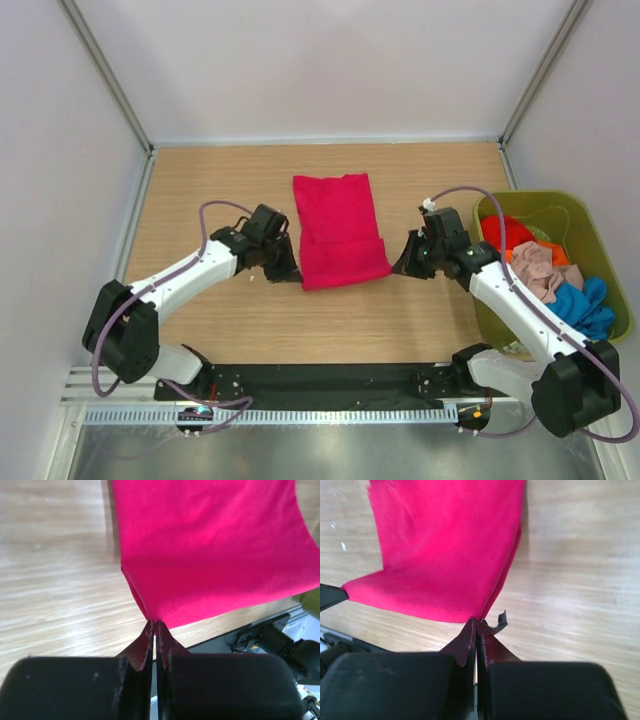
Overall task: Fold and stack the t-shirts
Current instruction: Fold the tshirt
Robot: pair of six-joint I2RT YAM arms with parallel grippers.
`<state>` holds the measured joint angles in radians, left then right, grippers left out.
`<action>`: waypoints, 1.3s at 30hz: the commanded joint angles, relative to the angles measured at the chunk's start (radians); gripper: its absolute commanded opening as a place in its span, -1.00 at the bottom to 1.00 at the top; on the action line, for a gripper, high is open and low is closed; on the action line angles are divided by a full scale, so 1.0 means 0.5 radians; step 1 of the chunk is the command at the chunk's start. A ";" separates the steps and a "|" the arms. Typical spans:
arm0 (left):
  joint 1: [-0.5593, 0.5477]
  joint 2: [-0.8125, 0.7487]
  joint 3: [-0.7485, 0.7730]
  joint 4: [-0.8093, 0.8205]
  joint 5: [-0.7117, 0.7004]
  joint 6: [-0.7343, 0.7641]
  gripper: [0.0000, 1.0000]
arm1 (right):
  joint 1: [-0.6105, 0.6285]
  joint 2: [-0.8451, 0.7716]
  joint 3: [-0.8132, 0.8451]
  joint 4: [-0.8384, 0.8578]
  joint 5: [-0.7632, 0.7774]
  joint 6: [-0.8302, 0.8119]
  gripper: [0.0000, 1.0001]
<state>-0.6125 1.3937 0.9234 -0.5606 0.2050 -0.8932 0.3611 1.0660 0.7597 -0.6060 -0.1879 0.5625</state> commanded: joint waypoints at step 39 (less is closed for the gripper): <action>0.814 1.909 2.488 0.280 0.584 0.197 -0.99 | -0.274 2.104 2.224 0.515 -0.078 -0.248 -0.98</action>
<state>-0.2253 2.3348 2.1170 -0.5861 0.4309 -0.7593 0.2443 2.1017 1.8244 -0.4675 -0.1848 0.4397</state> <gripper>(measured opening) 0.006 0.029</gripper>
